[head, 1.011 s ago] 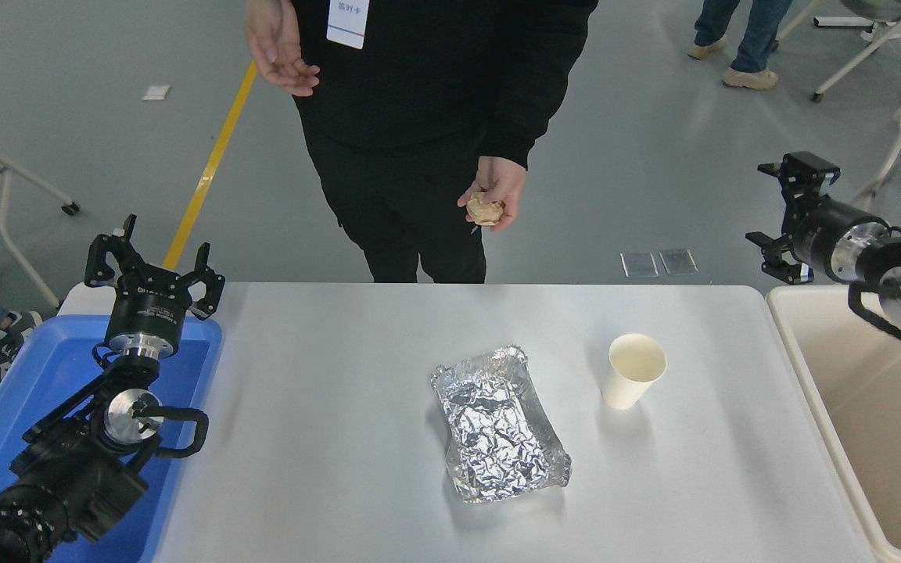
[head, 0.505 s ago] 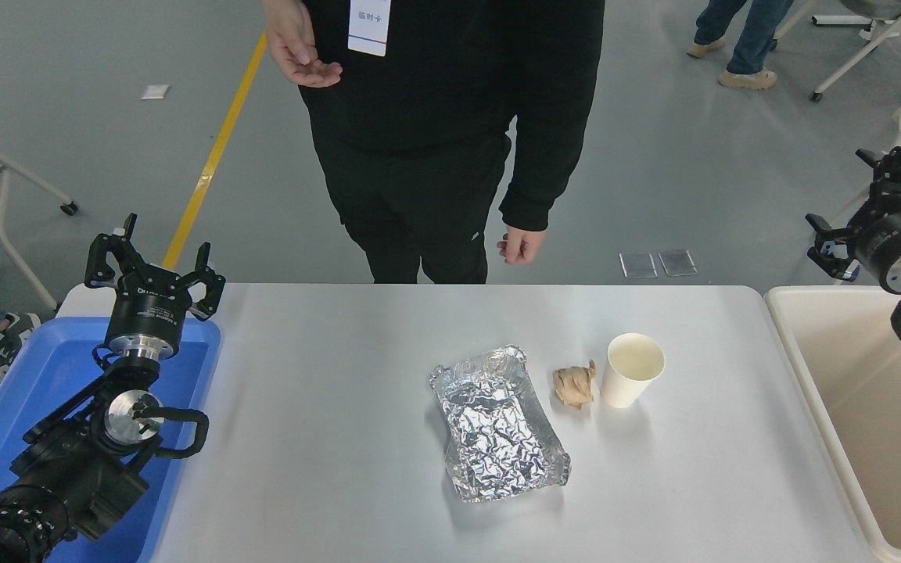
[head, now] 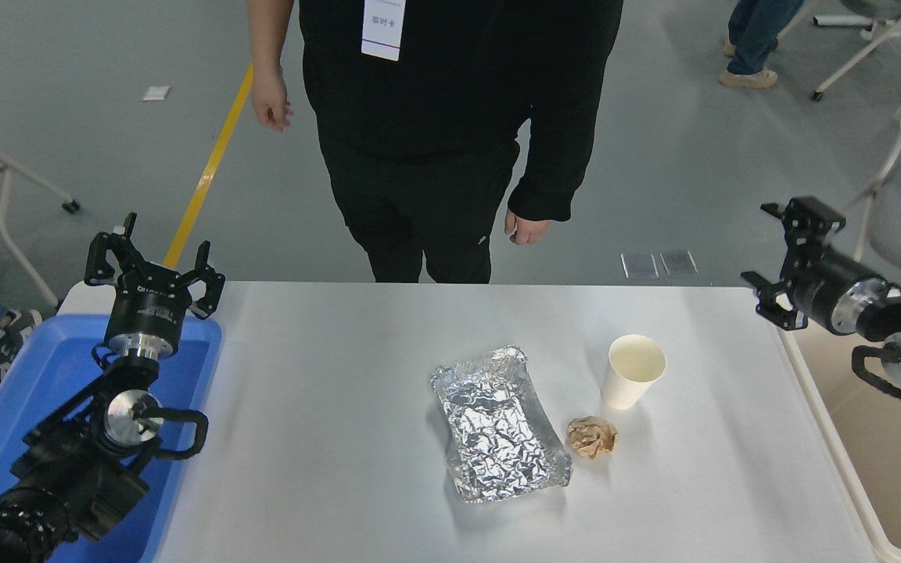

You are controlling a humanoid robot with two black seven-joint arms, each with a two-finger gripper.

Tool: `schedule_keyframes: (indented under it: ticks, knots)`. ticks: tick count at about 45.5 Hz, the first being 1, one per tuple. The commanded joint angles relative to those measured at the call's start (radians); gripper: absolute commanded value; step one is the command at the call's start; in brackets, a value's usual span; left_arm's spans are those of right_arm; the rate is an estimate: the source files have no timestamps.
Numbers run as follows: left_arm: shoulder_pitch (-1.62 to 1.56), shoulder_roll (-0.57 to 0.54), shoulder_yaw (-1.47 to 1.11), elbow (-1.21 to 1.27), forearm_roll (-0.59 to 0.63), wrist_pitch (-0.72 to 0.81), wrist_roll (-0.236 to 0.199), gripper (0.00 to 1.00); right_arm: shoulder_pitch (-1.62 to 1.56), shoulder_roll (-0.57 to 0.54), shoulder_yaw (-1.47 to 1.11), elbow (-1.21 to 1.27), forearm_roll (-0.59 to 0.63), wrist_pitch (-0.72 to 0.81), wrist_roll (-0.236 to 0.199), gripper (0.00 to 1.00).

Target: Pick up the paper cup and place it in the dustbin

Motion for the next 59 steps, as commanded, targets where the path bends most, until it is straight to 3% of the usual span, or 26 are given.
schedule_keyframes:
  ticks: [1,11,24,36,59]
  knots:
    - [0.001,0.0,-0.001,0.0,0.0,-0.001,0.0,0.99,0.31,-0.007,-0.51,0.003,-0.001,0.103,-0.003,1.0]
    - [0.001,0.0,0.0,0.0,0.0,-0.001,0.0,0.99,0.48,0.027,-0.728,0.08,-0.027,0.191,-0.035,1.0]
    - [0.0,-0.001,0.0,0.0,0.0,0.0,0.0,0.99,0.598,0.098,-0.846,0.381,-0.164,0.191,-0.038,1.0]
    - [0.001,-0.001,0.0,0.0,0.0,-0.001,0.0,0.99,0.56,0.25,-0.851,0.307,-0.153,0.122,-0.04,1.0]
    - [0.001,0.0,0.0,0.0,0.0,-0.001,0.0,0.99,0.282,0.351,-0.849,0.083,-0.089,-0.047,-0.038,1.0]
